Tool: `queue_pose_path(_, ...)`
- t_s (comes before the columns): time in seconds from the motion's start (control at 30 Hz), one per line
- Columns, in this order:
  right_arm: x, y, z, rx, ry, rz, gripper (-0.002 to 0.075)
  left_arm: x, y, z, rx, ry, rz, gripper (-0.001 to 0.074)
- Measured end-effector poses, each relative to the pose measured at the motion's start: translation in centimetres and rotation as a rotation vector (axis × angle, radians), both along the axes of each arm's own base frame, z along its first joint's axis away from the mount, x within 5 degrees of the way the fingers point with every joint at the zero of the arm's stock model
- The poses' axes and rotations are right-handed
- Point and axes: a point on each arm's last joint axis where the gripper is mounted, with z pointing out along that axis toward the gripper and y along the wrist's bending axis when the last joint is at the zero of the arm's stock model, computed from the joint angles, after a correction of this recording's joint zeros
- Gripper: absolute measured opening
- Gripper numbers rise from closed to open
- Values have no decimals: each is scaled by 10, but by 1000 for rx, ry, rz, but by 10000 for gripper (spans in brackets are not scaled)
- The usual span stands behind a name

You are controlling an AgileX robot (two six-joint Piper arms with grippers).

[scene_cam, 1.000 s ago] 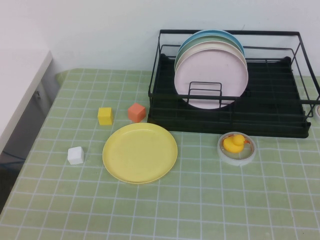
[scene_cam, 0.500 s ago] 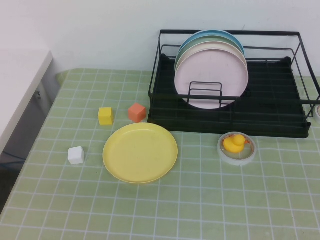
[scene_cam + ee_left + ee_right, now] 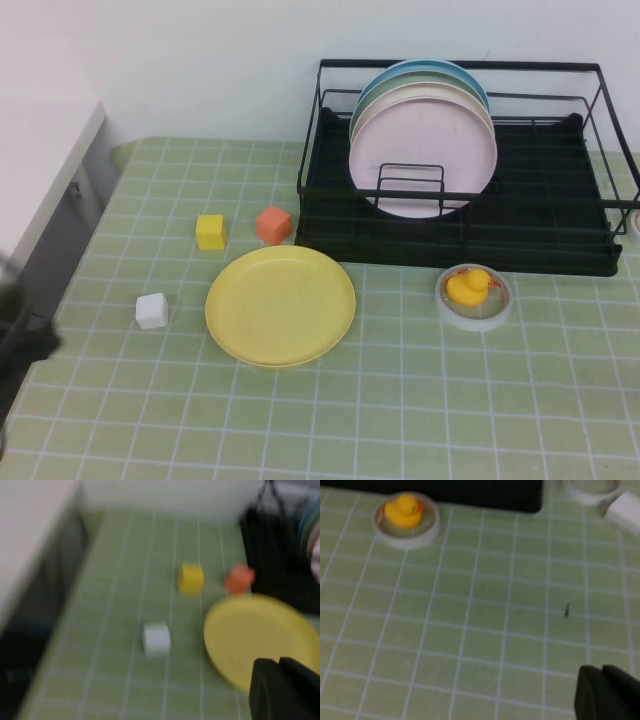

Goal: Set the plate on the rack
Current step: Pick up the plate from the table

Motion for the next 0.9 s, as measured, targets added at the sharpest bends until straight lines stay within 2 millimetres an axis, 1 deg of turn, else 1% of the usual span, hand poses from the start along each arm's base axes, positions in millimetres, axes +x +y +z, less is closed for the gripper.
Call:
queue_pose_path(0.03,3,1,-4,10,37,21,-1,7,-3,-5,-14,81,-13,-2)
queue_pose_path(0.13,15,6,-14,84,123,51,-1,28,-12,-10,-43,277,-60,-2)
queue_pose_path(0.23,24,9,-20,133,172,82,-1,53,-20,-11,-67,404,-90,-2)
queue_pose_path(0.37,34,13,-28,207,218,100,-1,85,-26,-7,-74,470,-111,-2)
queue_pose_path(0.53,44,17,-36,274,267,114,-1,130,-34,-11,-71,538,-128,-2)
queue_pose_path(0.63,48,18,-41,295,294,134,-1,160,-39,-21,-59,586,-145,-2)
queue_pose_path(0.67,49,19,-42,302,302,145,-1,169,-40,-21,-53,590,-153,-2)
queue_pose_path(0.73,51,20,-44,314,309,164,-2,188,-44,-29,-30,619,-181,-1)
queue_pose_path(0.77,52,21,-45,318,311,173,-2,195,-45,-33,-22,630,-192,0)
queue_pose_path(0.83,53,22,-46,322,309,185,-2,212,-48,-41,-5,655,-218,23)
queue_pose_path(0.9,54,22,-46,320,307,197,-2,227,-51,-51,4,678,-233,77)
